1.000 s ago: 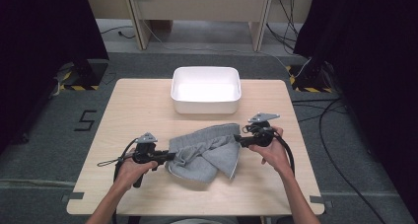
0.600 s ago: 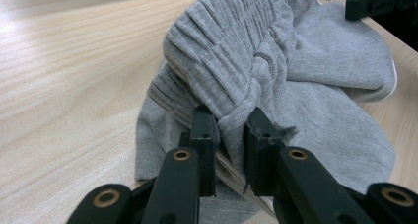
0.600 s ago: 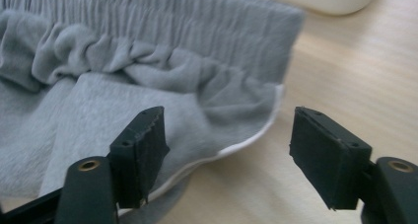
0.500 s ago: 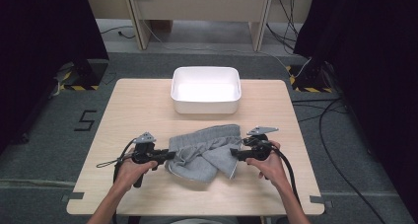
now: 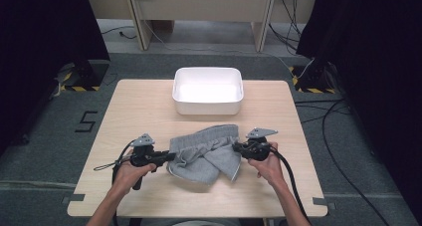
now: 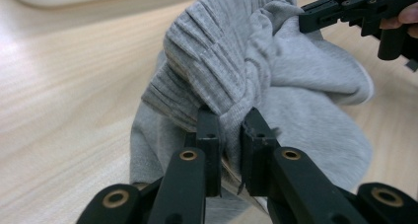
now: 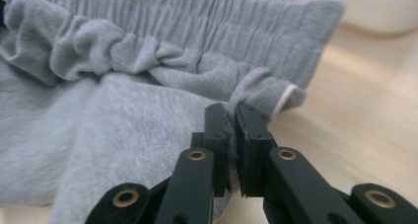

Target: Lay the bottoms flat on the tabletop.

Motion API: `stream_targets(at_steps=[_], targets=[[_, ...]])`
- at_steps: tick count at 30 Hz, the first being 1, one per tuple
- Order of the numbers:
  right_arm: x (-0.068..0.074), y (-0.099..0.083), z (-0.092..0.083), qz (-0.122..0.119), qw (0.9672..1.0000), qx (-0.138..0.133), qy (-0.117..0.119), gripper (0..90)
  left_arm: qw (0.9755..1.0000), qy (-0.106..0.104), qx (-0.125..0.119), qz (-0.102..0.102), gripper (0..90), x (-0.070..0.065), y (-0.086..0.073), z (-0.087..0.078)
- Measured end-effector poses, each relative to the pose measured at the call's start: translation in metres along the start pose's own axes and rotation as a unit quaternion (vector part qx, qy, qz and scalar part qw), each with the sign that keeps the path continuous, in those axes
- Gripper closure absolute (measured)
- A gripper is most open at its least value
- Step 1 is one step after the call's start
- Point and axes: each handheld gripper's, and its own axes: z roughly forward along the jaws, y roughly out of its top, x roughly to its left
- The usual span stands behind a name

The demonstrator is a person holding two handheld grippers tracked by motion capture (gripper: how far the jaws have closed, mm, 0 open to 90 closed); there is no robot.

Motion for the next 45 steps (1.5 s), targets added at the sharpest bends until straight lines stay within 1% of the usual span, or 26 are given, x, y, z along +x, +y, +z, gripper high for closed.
stream_targets(at_steps=[1, 2, 4, 6, 7, 11, 12, 13, 15, 16, 18, 21, 23, 26, 28, 29, 30, 31, 33, 35, 36, 38, 40, 42, 44, 45], targets=[[0.001, 0.002, -0.006, -0.005, 1.0, -0.006, 0.0, 86.1, 1.0, -0.003, -0.003, 0.007, 80.7, -0.002, 0.004, -0.006], [0.002, 0.006, -0.014, -0.015, 0.9998, -0.015, -0.004, 86.3, 0.9999, -0.006, -0.007, 0.009, 81.0, -0.003, 0.007, -0.011], [0.004, 0.012, -0.028, -0.023, 0.9993, -0.03, -0.003, 86.5, 0.9996, -0.012, -0.02, 0.013, 81.5, -0.004, 0.015, -0.023], [0.006, 0.02, -0.045, -0.033, 0.9985, -0.044, -0.003, 86.5, 0.9992, -0.011, -0.031, 0.022, 82.1, -0.004, 0.029, -0.038], [0.009, 0.027, -0.058, -0.042, 0.9975, -0.056, -0.005, 86.6, 0.9991, -0.01, -0.031, 0.025, 82.4, -0.004, 0.032, -0.041], [0.009, 0.046, -0.085, -0.053, 0.9954, -0.08, -0.003, 86.6, 0.9986, -0.017, -0.042, 0.027, 83.3, 0.003, 0.059, -0.062], [0.009, 0.051, -0.09, -0.055, 0.995, -0.083, -0.003, 86.6, 0.9986, -0.015, -0.042, 0.028, 83.4, 0.005, 0.066, -0.066], [0.007, 0.057, -0.095, -0.058, 0.9945, -0.087, -0.005, 86.6, 0.9987, -0.007, -0.039, 0.031, 83.4, 0.01, 0.074, -0.069], [0.002, 0.068, -0.099, -0.059, 0.9941, -0.09, -0.012, 86.6, 0.999, 0.003, -0.036, 0.026, 83.4, 0.018, 0.084, -0.067], [-0.002, 0.073, -0.098, -0.058, 0.9943, -0.088, -0.017, 86.6, 0.9993, 0.007, -0.033, 0.018, 83.4, 0.025, 0.087, -0.063], [-0.01, 0.079, -0.088, -0.055, 0.9955, -0.072, -0.028, 86.6, 0.9994, 0.028, -0.017, 0.005, 83.4, 0.043, 0.089, -0.046], [-0.027, 0.079, -0.059, -0.042, 0.9977, -0.036, -0.039, 86.5, 0.9984, 0.054, 0.002, -0.015, 83.4, 0.066, 0.083, -0.017], [-0.039, 0.075, -0.037, -0.029, 0.9988, -0.011, -0.037, 86.4, 0.9972, 0.066, 0.019, -0.028, 82.9, 0.078, 0.076, 0.003], [-0.053, 0.066, -0.007, -0.023, 0.9979, 0.03, -0.053, 85.9, 0.9948, 0.088, 0.036, -0.035, 79.9, 0.091, 0.065, 0.027], [-0.059, 0.06, 0.008, -0.014, 0.9967, 0.053, -0.06, 85.0, 0.9936, 0.098, 0.03, -0.048, 73.0, 0.099, 0.06, 0.036], [-0.063, 0.057, 0.014, -0.016, 0.9958, 0.063, -0.064, 83.3, 0.9932, 0.099, 0.025, -0.056, 69.8, 0.102, 0.058, 0.038], [-0.066, 0.054, 0.018, -0.011, 0.9955, 0.071, -0.061, 79.1, 0.9926, 0.1, 0.025, -0.065, 62.6, 0.104, 0.055, 0.039], [-0.067, 0.051, 0.021, 0.001, 0.9952, 0.077, -0.06, 71.7, 0.9921, 0.101, 0.029, -0.07, 54.7, 0.104, 0.052, 0.038], [-0.068, 0.046, 0.019, 0.012, 0.9939, 0.078, -0.077, 59.8, 0.9913, 0.101, 0.034, -0.077, 44.2, 0.102, 0.046, 0.031], [-0.066, 0.043, 0.009, 0.016, 0.9932, 0.076, -0.086, 50.7, 0.9905, 0.096, 0.024, -0.095, 39.5, 0.098, 0.04, 0.019], [-0.063, 0.041, 0.003, 0.023, 0.9935, 0.069, -0.087, 47.2, 0.9906, 0.093, 0.021, -0.099, 36.8, 0.094, 0.036, 0.013], [-0.054, 0.037, -0.012, 0.03, 0.9943, 0.053, -0.088, 43.1, 0.9915, 0.088, 0.023, -0.093, 34.9, 0.085, 0.029, 0.002], [-0.042, 0.029, -0.026, 0.032, 0.9957, 0.036, -0.08, 40.6, 0.9915, 0.085, 0.012, -0.097, 33.6, 0.077, 0.021, -0.008], [-0.031, 0.02, -0.034, 0.026, 0.9961, 0.033, -0.078, 39.4, 0.991, 0.086, 0.004, -0.102, 32.3, 0.068, 0.012, -0.014], [-0.017, 0.01, -0.04, 0.024, 0.9961, 0.027, -0.081, 39.3, 0.9913, 0.088, 0.004, -0.097, 30.9, 0.059, 0.002, -0.017], [-0.011, 0.005, -0.042, 0.028, 0.9963, 0.027, -0.077, 39.2, 0.9913, 0.088, 0.002, -0.097, 30.7, 0.054, -0.003, -0.018]])
